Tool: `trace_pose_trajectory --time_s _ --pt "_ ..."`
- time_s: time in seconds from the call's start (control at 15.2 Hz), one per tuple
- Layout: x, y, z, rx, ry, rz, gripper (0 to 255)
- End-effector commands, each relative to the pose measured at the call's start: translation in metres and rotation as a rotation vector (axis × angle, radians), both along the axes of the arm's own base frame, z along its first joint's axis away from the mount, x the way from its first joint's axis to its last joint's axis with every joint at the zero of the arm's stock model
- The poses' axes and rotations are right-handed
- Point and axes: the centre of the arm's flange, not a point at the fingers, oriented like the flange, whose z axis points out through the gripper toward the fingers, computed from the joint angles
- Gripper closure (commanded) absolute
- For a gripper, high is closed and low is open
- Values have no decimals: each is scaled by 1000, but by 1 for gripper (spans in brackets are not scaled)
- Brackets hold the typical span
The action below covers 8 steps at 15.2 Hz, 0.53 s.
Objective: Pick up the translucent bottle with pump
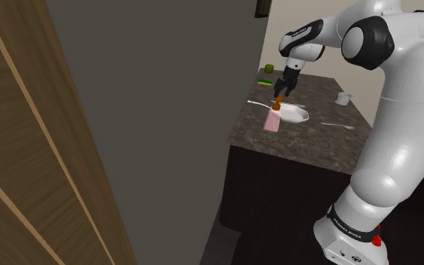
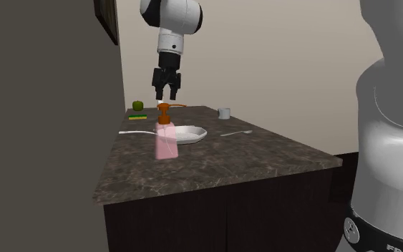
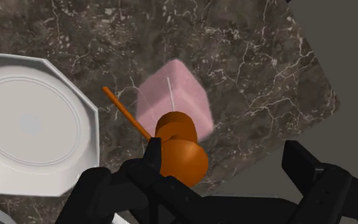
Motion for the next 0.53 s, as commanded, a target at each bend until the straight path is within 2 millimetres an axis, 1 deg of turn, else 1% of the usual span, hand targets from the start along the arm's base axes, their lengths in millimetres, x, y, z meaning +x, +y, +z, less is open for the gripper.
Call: trace_pose_trajectory --time_s 0.0,0.07,0.46 --pt "8 -21 -7 -4 -3 -8 0" --pt "10 -31 -9 -6 -4 -12 0" --pt "10 -31 -41 -6 -4 -12 0"
